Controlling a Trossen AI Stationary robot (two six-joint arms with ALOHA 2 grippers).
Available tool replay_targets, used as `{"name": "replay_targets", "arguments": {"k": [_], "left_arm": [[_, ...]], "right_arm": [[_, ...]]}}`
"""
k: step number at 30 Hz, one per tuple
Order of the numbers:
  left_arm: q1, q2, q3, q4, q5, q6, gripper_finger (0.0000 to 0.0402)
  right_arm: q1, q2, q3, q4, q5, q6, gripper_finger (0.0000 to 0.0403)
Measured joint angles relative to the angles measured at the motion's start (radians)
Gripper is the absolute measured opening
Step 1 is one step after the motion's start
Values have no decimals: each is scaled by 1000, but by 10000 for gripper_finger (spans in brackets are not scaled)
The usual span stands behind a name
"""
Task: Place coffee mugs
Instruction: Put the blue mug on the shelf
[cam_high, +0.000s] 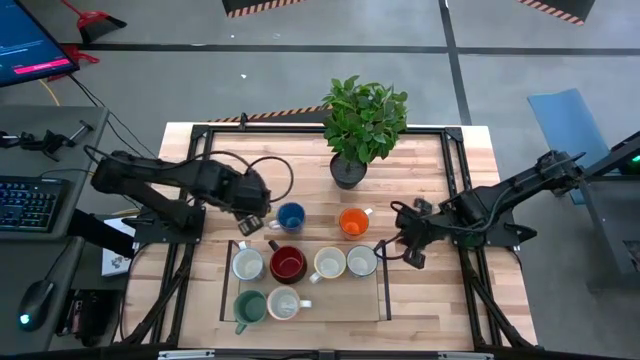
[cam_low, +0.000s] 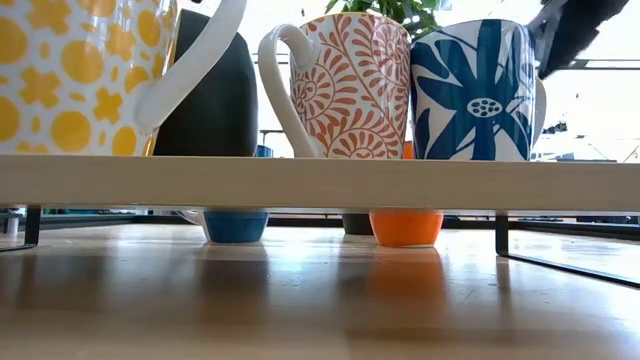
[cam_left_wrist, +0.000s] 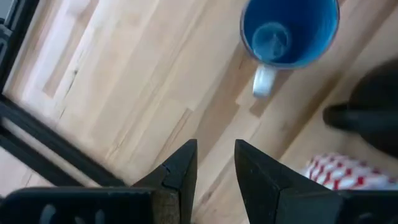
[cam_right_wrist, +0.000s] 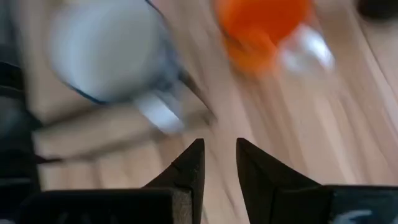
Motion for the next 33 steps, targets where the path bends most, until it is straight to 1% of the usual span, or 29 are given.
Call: {"name": "replay_targets", "arguments": {"k": [2,6,8,9,12,15,19,23,26,30,33], "left_arm": [[-22,-27,0,-13,-5,-4,97],[-75,-74,0,-15,-40,-26,97],[-107,-95,0,-15,-47,-34,97],[-125,-102,0,-15,-53,-43,97],[-183,-130,-38,-13,-89,-65,97],[-231,-173,-118,11,-116,-131,97],[-268,-234,-238,83,-111,-225,97],[-283,-289,-315,179,-110,-282,97],[-283,-314,-345,187,-111,-320,97],[-283,-325,-352,182,-131,-341,97],[-283,-333,-352,150,-131,-342,97]], "right_arm": [[-2,0,0,129,0,-87,71],[-7,6,7,420,-5,-317,71],[-10,25,42,504,27,-426,71],[-12,38,70,512,46,-475,71],[-37,104,183,498,97,-605,71],[-93,190,316,439,103,-683,71],[-192,333,509,290,27,-721,71],[-278,488,700,175,-78,-724,71],[-318,610,836,82,-135,-725,71],[-341,766,1019,-37,-164,-754,72],[-342,875,1145,-75,-177,-801,79]]}}
